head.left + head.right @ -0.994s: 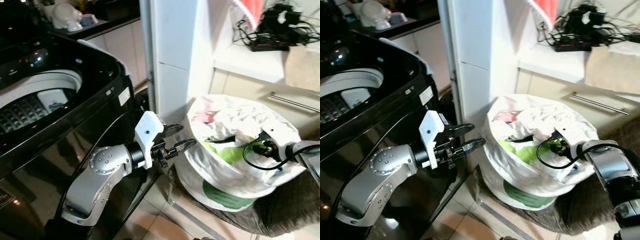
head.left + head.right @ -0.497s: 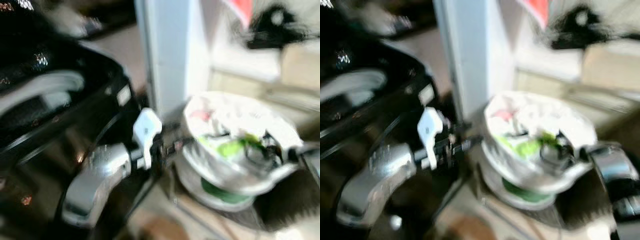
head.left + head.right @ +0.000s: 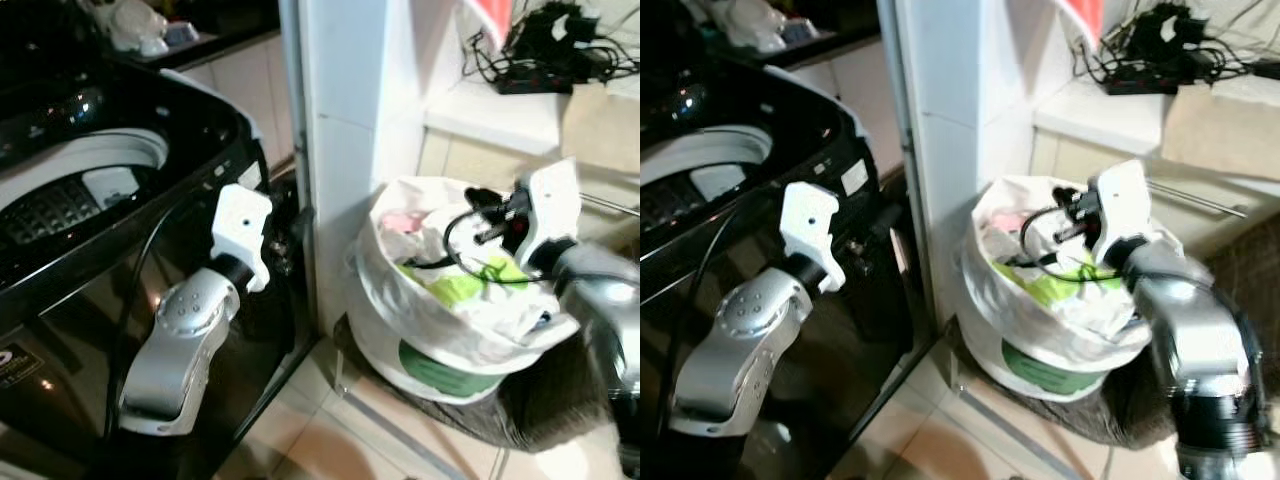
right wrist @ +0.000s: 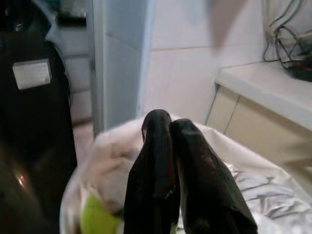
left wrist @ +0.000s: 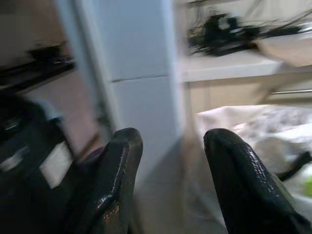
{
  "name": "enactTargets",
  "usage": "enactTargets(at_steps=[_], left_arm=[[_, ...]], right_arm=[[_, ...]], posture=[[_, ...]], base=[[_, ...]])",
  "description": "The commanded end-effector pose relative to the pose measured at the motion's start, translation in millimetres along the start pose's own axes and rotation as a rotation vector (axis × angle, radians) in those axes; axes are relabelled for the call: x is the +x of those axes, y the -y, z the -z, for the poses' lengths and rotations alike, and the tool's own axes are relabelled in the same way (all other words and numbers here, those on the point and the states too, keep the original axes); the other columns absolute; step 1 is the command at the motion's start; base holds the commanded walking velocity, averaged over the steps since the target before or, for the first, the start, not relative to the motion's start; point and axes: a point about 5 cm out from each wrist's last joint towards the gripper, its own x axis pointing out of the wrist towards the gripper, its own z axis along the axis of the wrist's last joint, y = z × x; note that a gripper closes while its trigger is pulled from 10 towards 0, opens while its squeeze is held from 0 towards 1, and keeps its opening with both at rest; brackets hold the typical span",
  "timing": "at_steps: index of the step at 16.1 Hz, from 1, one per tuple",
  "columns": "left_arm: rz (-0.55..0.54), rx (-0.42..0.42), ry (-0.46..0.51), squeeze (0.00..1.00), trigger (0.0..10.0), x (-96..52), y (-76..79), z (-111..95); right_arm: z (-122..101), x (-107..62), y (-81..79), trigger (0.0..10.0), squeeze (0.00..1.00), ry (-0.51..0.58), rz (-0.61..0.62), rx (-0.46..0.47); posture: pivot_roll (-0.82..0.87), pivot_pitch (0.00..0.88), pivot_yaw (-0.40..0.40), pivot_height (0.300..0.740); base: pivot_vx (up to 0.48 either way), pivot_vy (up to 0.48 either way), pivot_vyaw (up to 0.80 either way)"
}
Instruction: Clothes washing
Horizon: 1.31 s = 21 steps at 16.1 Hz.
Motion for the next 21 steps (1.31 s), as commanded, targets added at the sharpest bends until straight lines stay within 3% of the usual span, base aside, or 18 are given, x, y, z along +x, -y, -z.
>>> enactTargets(at_steps=[1, 2, 3, 6, 10, 14, 21], left_arm=[[-0.084, -0.006, -0.028, 0.0, 10.0, -5.8, -7.4, 6.7], [-0.132, -0.098, -0.028, 0.0, 10.0, -10.9, -7.2, 10.0], [-0.155, -0.13, -0.032, 0.0, 10.0, -13.4, -6.3, 12.4], [-0.191, -0.085, -0.025, 0.0, 10.0, -15.2, -6.5, 13.7], [-0.197, -0.089, -0.006, 0.0, 10.0, -11.7, -11.0, 7.7], [-0.182, -0.078, -0.003, 0.0, 10.0, -8.5, -10.2, 6.1], [-0.212, -0.038, -0.001, 0.0, 10.0, -11.1, -12.5, 8.1]], right_arm=[[-9.5, -3.9, -26.2, 10.0, 0.0, 0.076, -0.003, 0.028], [-8.2, -6.1, -43.7, 10.0, 0.0, 0.091, -0.001, 0.095], [-7.3, -6.9, -51.9, 10.0, 0.0, 0.089, -0.008, 0.117], [-4.1, -6.1, -65.4, 10.0, 0.0, 0.076, -0.038, 0.174], [-0.5, -7.7, -64.4, 10.0, 0.0, 0.046, -0.02, 0.193], [6.9, -10.9, -70.7, 10.0, 0.0, -0.009, -0.064, 0.182], [12.2, -12.4, -75.5, 10.0, 0.0, -0.055, -0.123, 0.141]], posture=[[-0.08, 0.012, 0.062, 0.74], [-0.07, 0.015, 0.054, 0.74], [-0.07, 0.016, 0.049, 0.74], [-0.06, 0.017, 0.042, 0.74], [-0.06, 0.015, 0.049, 0.74], [-0.07, 0.012, 0.059, 0.74], [-0.06, 0.009, 0.049, 0.74]], base=[[0.0, 0.0, 0.0], [0.0, 0.0, 0.0], [0.0, 0.0, 0.0], [0.0, 0.0, 0.0], [0.232, 0.0, -0.75], [0.315, 0.0, 0.0], [0.0, 0.0, 0.0]])
